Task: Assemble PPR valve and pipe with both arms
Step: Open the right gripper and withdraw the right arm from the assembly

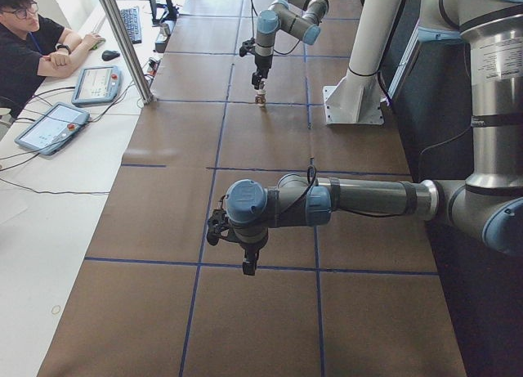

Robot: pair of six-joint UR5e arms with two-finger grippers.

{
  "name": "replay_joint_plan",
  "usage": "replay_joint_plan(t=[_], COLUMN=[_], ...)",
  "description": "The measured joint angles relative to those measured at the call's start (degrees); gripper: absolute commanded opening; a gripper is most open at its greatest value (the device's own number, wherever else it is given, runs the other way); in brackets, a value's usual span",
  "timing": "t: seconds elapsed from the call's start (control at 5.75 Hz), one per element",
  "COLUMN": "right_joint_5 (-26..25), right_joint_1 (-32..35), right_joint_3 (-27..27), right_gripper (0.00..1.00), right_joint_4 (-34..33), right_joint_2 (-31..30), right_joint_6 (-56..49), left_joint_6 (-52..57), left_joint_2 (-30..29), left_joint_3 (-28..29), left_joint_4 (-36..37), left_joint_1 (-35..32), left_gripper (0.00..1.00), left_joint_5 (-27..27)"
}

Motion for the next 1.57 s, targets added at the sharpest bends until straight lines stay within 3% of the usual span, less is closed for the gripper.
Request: replay_joint_plan(t=[0.17,0.7,1.04,1.57], right_joint_5=[1.56,15.96,22.96,26.92], right_joint_1=[2.15,17.54,29.67,48.69], right_joint_3=[0.04,1.62,8.81,10.19], right_gripper=[1.0,1.0,1.0,1.0], right_joint_4=[-0.03,-0.14,-0.57,-0.09], right_joint_2=[-0.24,-9.27,-23.06,-43.17], right_joint_6=[-4.07,-30.01,-53.98,-96.05], left_joint_6=[0.08,-2.36,-3.99,-3.74], left_joint_2=[0.14,-0.05,-0.4,1.03], left_joint_3=[0.06,-0.27,-0.25,0.87], left_joint_4=[0.0,0.13,-0.67,-6.53], left_joint_1=[0.0,0.13,0.31,0.42], left_gripper=[1.0,1.0,1.0,1.0], left_joint_5=[0.0,0.59,1.42,3.64])
